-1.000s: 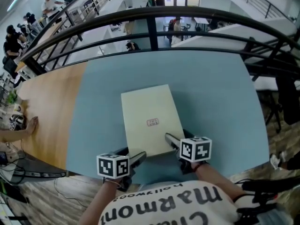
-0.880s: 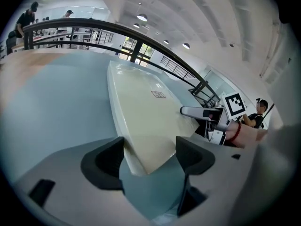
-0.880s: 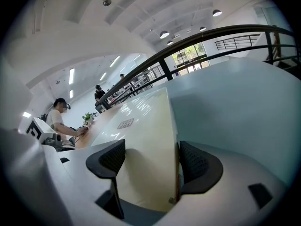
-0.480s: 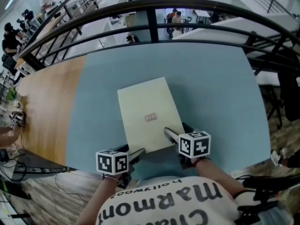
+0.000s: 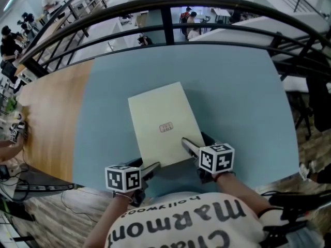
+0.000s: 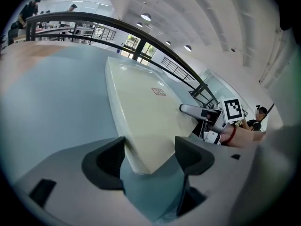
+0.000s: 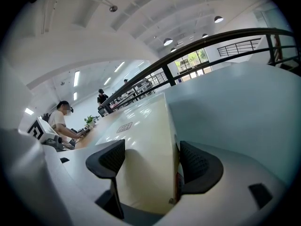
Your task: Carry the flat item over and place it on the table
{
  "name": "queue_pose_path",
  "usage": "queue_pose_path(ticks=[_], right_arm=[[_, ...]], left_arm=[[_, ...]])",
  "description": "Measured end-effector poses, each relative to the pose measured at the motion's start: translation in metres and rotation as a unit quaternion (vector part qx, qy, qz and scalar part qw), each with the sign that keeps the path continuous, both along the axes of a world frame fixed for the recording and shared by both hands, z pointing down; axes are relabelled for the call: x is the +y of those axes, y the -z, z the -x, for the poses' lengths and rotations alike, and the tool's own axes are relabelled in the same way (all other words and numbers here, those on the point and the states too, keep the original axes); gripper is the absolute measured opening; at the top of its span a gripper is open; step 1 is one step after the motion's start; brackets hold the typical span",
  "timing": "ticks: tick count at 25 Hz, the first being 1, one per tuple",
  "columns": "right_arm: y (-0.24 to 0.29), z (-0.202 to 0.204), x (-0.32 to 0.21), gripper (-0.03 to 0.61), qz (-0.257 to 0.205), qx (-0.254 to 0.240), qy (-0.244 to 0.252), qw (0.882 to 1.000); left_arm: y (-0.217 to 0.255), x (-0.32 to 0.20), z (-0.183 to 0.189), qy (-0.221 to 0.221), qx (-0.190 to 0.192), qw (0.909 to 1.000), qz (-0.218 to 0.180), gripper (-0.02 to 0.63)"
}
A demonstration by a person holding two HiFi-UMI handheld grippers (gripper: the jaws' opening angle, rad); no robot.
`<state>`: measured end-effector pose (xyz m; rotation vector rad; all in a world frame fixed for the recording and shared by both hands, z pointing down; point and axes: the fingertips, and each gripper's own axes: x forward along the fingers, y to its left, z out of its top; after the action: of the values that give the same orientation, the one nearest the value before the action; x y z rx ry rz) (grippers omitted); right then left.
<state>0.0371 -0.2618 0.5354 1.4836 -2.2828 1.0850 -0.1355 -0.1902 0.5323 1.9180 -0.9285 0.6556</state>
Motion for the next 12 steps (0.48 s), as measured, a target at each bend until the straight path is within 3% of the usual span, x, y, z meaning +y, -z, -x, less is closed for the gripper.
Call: queue_pose_path(ticks=[12], right_arm=[[0.0012, -0.0017, -0.0046, 0.364, -0.034, -0.017, 0.018, 0.999]], left_arm=[[0.0002, 0.0025, -0.0051, 0.023, 0.025, 0.9991, -0.024, 0.337]])
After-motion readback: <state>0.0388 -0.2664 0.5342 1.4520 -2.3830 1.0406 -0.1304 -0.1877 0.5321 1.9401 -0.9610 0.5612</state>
